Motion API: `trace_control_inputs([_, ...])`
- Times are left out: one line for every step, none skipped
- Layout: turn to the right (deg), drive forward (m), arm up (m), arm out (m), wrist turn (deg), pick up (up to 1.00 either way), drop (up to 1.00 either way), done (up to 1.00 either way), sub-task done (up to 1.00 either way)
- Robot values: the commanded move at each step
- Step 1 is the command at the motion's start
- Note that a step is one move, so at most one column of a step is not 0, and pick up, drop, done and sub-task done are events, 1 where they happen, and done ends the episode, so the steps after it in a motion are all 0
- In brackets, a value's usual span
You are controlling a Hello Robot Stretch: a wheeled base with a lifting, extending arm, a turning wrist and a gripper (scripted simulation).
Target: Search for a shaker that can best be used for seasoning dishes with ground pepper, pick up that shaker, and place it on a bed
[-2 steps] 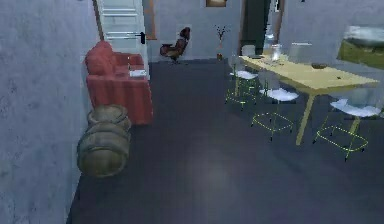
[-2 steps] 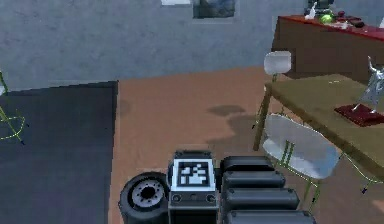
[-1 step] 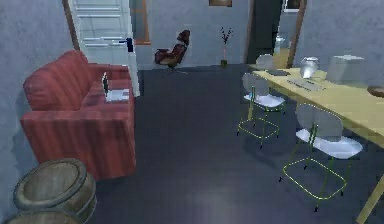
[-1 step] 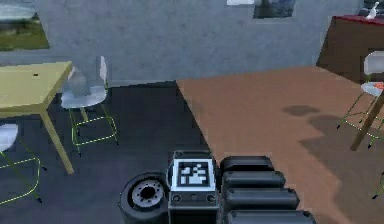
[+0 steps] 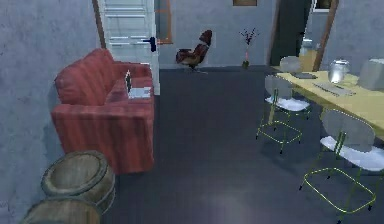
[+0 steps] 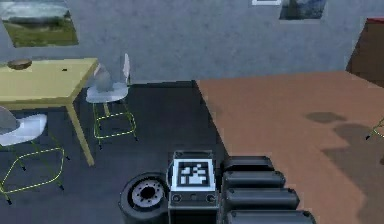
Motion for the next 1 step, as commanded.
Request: trace_control_inputs([0.0,0.45,0.0,0.0,0.0,0.0,0.0,0.0,0.0])
